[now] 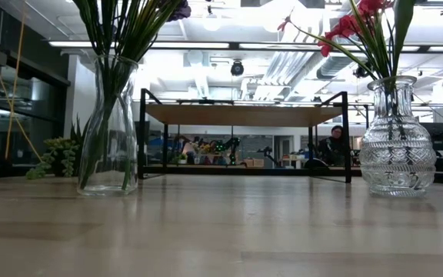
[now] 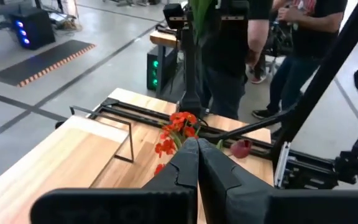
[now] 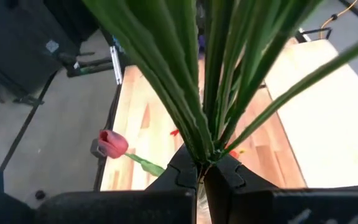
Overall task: Pick and place flowers into a vace then onto a shelf
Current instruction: Put the red flower into the right transparent bin
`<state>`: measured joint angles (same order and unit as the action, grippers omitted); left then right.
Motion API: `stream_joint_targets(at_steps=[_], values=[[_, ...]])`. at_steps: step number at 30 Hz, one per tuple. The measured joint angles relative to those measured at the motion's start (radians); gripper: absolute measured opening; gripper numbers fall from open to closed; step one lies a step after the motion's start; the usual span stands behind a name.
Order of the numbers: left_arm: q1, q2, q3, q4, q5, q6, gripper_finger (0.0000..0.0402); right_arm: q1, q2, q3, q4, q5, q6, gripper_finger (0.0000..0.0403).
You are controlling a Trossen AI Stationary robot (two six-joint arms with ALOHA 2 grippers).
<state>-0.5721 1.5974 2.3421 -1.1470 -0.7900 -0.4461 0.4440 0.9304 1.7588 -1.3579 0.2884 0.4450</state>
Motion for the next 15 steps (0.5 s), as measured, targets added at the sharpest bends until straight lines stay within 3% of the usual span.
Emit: stream_joint_targets(at_steps=[8, 15], values=[[-0.181, -0.003, 0.000, -0.094, -0.210, -0.147, 0.0039, 0.009, -0.039, 0.000, -0.063, 0.067, 0.028, 0.0000], [-0.272, 0.000, 0.000, -0.165, -0.318, -0.269, 0.0039, 0.009, -0.075, 0.000, -0.131, 0.104, 0.053, 0.0000]])
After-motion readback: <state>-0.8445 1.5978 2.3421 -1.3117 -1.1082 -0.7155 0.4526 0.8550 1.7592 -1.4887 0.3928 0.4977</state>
